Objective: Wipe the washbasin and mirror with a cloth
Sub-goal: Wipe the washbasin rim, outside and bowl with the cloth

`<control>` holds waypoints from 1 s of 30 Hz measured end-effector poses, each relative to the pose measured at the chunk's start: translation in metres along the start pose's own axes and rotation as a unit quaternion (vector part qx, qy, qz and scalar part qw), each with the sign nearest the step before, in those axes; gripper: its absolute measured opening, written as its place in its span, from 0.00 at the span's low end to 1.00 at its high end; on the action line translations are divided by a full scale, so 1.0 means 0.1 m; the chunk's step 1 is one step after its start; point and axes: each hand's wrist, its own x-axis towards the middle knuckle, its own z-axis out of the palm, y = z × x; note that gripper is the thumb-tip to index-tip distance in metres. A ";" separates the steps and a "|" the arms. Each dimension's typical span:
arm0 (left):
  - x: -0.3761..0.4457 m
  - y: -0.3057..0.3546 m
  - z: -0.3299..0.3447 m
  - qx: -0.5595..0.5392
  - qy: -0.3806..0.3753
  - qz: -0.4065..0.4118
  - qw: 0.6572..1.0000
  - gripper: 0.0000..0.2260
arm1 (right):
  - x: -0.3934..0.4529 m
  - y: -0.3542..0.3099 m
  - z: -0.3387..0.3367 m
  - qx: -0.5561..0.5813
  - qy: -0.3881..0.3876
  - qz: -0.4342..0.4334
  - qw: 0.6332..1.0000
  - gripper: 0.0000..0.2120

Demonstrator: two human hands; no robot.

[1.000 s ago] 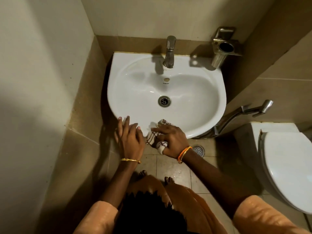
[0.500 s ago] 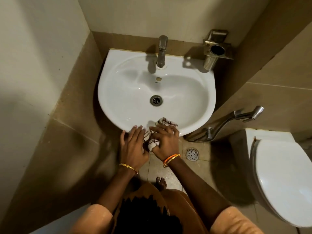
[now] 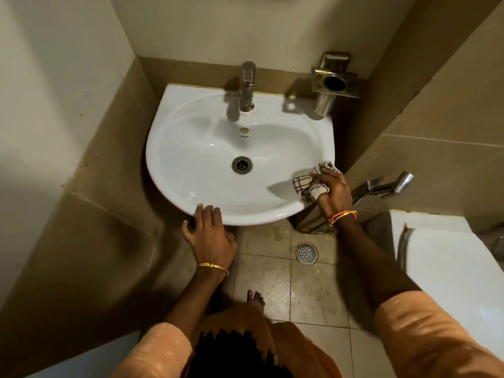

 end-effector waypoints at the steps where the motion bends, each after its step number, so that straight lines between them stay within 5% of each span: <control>1: 0.00 0.07 -0.01 -0.006 -0.004 -0.008 1.000 0.26 | -0.04 -0.09 0.08 -0.002 0.021 0.031 0.999 0.20; 8: 0.01 0.42 0.12 0.009 -0.056 0.134 0.989 0.36 | -1.20 -0.72 0.79 -0.095 0.002 -0.044 0.995 0.36; 12: 0.00 0.37 0.13 0.023 -0.035 0.145 0.989 0.26 | -1.03 -0.32 0.67 -0.110 0.001 -0.106 0.988 0.41; 16: 0.00 0.38 0.14 0.011 -0.016 0.148 0.989 0.24 | -0.35 0.21 0.24 -0.125 -0.036 -0.067 0.989 0.25; 19: 0.01 0.45 0.11 0.006 -0.016 0.127 0.992 0.22 | 0.45 0.32 -0.06 -0.177 -0.109 -0.027 0.978 0.24; 22: 0.06 0.64 -0.09 0.051 -0.145 0.085 0.985 0.23 | 0.76 0.00 -0.11 -0.192 -0.132 0.030 0.972 0.20; 25: 0.31 0.86 -0.27 0.075 -0.268 0.076 0.958 0.24 | 0.46 -0.22 0.01 -0.183 -0.104 0.059 0.976 0.28; 30: 0.56 1.15 -0.29 -0.114 -0.316 0.134 0.932 0.19 | -0.25 -0.20 0.22 -0.076 -0.053 0.087 0.992 0.34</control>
